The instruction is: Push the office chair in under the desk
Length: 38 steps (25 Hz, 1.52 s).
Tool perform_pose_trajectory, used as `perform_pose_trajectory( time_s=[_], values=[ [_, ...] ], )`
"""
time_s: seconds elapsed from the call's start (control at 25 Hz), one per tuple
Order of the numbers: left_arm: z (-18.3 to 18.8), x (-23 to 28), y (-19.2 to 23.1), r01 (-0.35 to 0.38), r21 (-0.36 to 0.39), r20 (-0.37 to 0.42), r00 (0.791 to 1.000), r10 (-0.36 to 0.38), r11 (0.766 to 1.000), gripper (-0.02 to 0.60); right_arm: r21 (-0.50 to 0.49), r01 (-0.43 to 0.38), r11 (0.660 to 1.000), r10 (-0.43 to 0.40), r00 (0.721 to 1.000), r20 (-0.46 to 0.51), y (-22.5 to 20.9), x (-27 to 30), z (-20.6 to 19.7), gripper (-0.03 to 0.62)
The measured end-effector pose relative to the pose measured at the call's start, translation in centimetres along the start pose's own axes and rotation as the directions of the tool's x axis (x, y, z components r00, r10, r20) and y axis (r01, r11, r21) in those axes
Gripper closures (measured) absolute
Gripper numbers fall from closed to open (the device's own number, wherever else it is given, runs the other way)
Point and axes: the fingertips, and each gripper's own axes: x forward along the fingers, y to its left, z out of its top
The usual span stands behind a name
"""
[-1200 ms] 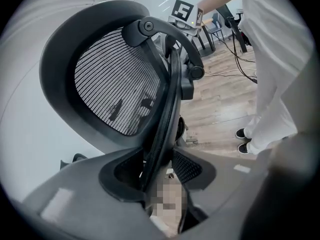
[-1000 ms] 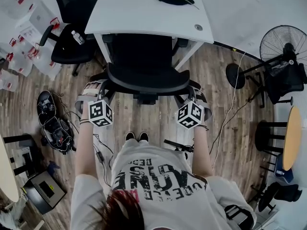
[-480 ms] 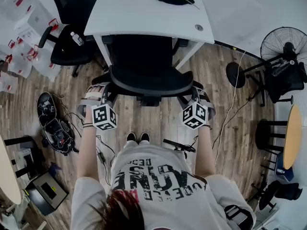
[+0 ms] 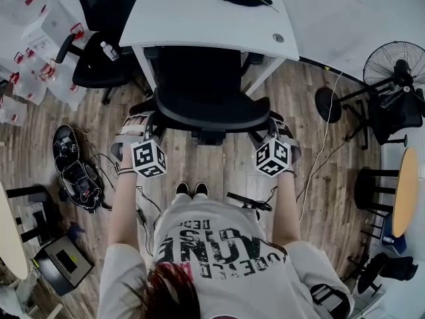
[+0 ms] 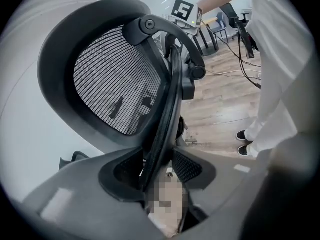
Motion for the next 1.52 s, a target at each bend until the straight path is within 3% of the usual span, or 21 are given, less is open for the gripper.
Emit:
perform_pose_trajectory(
  time_s=[0.68, 0.8, 0.96, 1.2, 1.28, 1.36, 1.44, 1.52],
  values=[
    [-0.5, 0.0, 0.1, -0.007, -0.012, -0.001, 1.000, 0.007, 1.000, 0.387, 0.002, 0.030, 1.000, -0.030, 0.999, 0.014, 0.1, 0.0, 0.5, 0.396],
    [-0.5, -0.1, 0.1, 0.004, -0.048, -0.005, 1.000, -0.004, 0.999, 0.380, 0.006, 0.041, 0.999, -0.041, 0.999, 0.004, 0.2, -0.1, 0.6, 0.398],
    [0.1, -0.7, 0.0, 0.028, -0.154, 0.022, 0.999, -0.025, 0.988, 0.368, 0.037, 0.024, 0.999, -0.025, 0.999, 0.025, 0.7, -0.7, 1.1, 0.396],
    [1.0, -2.5, 0.0, -0.010, -0.243, 0.050, 0.998, 0.022, 0.970, 0.367, 0.120, 0.048, 0.992, -0.059, 0.994, 0.094, 1.0, -2.6, 2.0, 0.396],
    [1.3, -3.4, 0.1, -0.024, -0.306, 0.062, 0.997, 0.045, 0.952, 0.367, 0.167, 0.051, 0.985, -0.074, 0.989, 0.132, 1.2, -3.6, 2.6, 0.397],
    [1.7, -4.4, 0.6, -0.033, -0.398, 0.092, 0.993, 0.076, 0.917, 0.374, 0.225, 0.047, 0.973, -0.088, 0.980, 0.177, 1.4, -4.5, 3.3, 0.398],
    [2.0, -5.3, 1.2, -0.037, -0.509, 0.123, 0.986, 0.115, 0.860, 0.413, 0.284, 0.042, 0.958, -0.106, 0.971, 0.216, 1.5, -5.2, 3.7, 0.399],
    [2.2, -6.3, 1.7, -0.029, -0.615, 0.157, 0.975, 0.158, 0.788, 0.454, 0.353, 0.036, 0.935, -0.133, 0.958, 0.253, 1.3, -6.0, 4.0, 0.431]
  ],
)
